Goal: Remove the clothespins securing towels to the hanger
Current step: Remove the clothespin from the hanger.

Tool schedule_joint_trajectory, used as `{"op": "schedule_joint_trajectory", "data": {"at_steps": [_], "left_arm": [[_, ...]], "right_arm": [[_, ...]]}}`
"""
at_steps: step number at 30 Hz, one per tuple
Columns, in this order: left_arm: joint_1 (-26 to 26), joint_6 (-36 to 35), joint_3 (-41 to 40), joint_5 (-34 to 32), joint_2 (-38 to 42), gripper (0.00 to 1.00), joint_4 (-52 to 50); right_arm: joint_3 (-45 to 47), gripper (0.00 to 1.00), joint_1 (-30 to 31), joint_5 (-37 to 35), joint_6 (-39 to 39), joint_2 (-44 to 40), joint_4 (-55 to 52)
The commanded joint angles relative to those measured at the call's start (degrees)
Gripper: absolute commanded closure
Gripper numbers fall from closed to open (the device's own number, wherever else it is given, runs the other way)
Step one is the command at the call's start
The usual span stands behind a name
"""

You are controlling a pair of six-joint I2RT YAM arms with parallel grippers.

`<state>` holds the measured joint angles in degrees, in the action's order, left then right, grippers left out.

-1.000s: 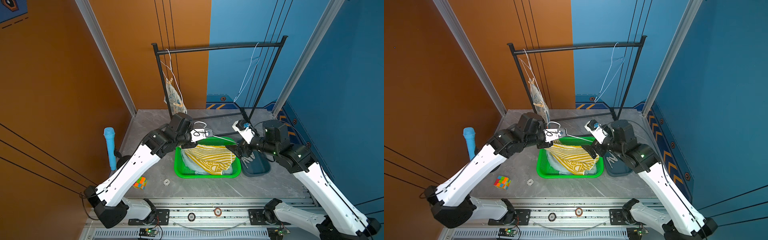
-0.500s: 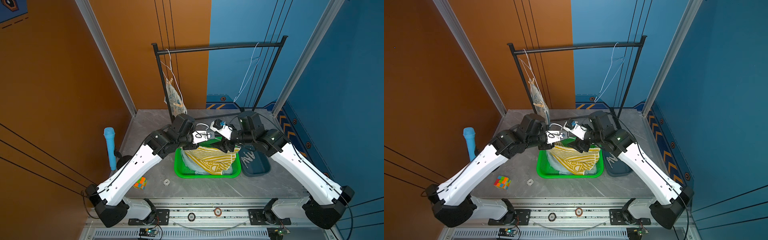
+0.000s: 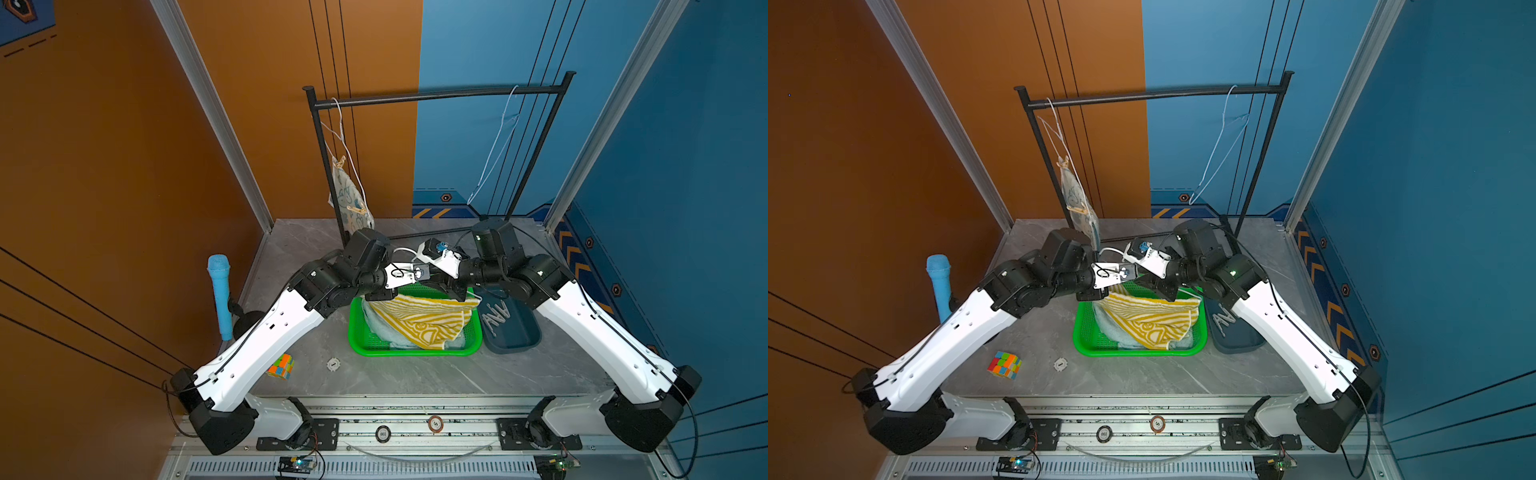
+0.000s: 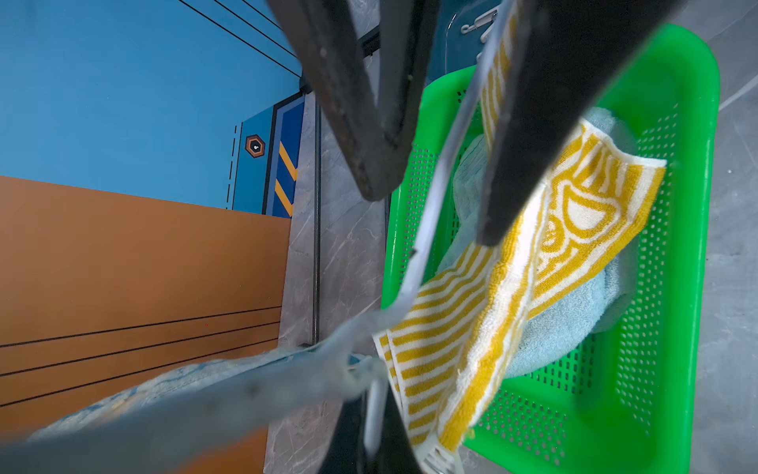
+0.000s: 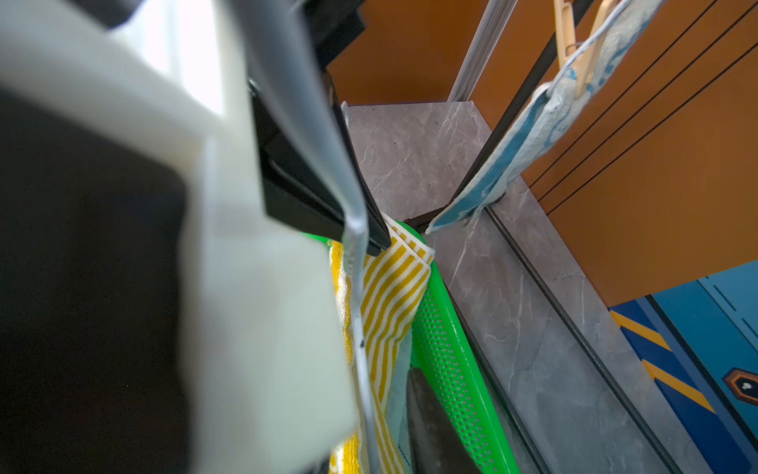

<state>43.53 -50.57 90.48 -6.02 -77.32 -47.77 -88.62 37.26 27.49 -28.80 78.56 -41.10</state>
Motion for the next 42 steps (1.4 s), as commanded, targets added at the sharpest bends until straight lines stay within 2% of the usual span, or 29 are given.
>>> {"op": "schedule_joint_trajectory", "data": {"at_steps": [1,9,12,15,17,21,24,27,32,36,38,42], "left_arm": [[0.3,0.9,2.0,0.7,0.8,1.00,1.1],[0.0,1.9,1.9,1.9,1.1,1.00,1.3],[-0.3,2.4,1.8,2.7,1.2,1.00,1.3],[-0.7,3.3,1.3,3.6,1.9,0.84,1.3],[-1.4,4.5,0.4,5.7,3.0,0.70,1.3],[-3.5,6.9,-1.9,11.8,6.2,0.53,1.2],[-6.7,9.0,-3.6,16.6,9.2,0.45,1.3],[-12.4,11.6,-4.8,21.6,12.1,0.41,1.3],[-26.6,15.5,-6.1,32.5,14.7,0.37,1.3],[-36.0,14.7,-6.8,40.1,13.9,0.35,1.2],[-37.9,12.6,-6.9,41.3,13.1,0.34,1.3],[-37.7,4.7,-6.5,43.4,10.8,0.32,-0.1]], "right_arm": [[0.0,0.73,-0.7,1.4,-1.4,0.6,-1.5],[1.2,0.89,-1.2,1.1,-3.2,0.0,-1.5],[1.4,0.98,-1.3,0.5,-4.4,-0.2,-1.4],[1.7,1.00,-1.7,-0.3,-4.4,-0.5,-0.4],[2.5,1.00,-1.9,-0.2,-4.3,-1.3,1.3],[5.2,1.00,-2.3,-0.3,-4.3,-3.2,5.6],[6.5,1.00,-2.5,-1.1,-4.8,-4.3,7.4],[8.4,1.00,-2.4,-1.9,-5.1,-5.9,10.2],[11.9,1.00,-0.4,-6.4,-7.3,-9.3,13.8],[15.5,1.00,2.5,-13.3,-12.4,-12.6,15.0],[17.9,1.00,5.9,-16.8,-15.3,-14.2,16.0],[23.1,1.00,10.5,-23.6,-20.8,-18.0,18.8]]}}
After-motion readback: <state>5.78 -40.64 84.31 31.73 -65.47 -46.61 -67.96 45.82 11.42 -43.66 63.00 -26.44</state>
